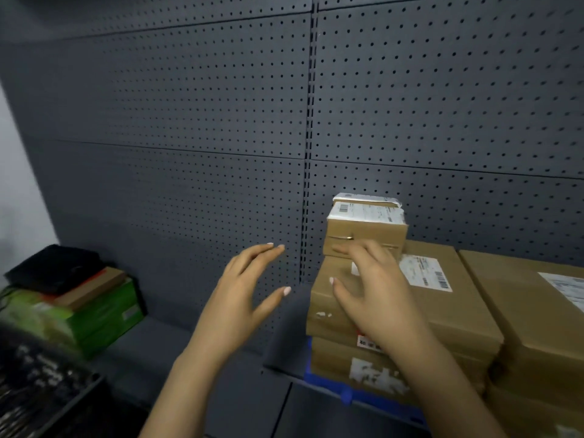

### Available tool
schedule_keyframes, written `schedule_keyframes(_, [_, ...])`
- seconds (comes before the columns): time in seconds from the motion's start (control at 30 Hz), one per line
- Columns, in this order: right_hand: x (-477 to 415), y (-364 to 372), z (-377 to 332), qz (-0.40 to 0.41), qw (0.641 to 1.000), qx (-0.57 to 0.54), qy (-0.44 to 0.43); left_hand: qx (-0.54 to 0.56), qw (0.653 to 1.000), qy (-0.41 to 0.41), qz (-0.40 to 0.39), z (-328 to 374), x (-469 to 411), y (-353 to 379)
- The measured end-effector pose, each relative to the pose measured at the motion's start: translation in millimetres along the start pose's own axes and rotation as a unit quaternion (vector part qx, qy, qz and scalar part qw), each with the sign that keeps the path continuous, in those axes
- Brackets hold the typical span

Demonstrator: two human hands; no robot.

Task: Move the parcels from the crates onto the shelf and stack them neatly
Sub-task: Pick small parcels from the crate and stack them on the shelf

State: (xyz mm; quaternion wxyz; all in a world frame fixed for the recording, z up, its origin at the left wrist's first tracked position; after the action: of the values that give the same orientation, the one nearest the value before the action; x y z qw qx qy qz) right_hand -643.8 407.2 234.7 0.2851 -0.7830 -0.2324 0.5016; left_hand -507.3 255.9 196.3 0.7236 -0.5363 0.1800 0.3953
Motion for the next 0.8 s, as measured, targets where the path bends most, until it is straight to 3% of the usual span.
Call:
schedule_keyframes(0.4, [26, 93, -160, -0.088, 0.981, -0.126, -0.121, -0.105, 0.983, -0.133, 0.068, -59, 137, -146])
schedule_keyframes(0.8, [100, 230, -435, -0.245, 0.893, -0.244, -0.288, -0.242, 0.901, -0.349, 0.085, -142, 367, -356])
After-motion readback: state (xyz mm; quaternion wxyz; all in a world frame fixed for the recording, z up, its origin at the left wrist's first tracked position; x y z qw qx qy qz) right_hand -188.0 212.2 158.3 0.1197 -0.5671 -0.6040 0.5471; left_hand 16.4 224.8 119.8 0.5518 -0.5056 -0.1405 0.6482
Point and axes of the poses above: each hand's wrist, its own x-axis away from the middle knuckle, its own y-axis out of the palm, z = x × y, the point moved 4 cm from there along -x, towards the middle knuckle, and after that the axes turned 2 degrees about -x, right-handed, at the moved point
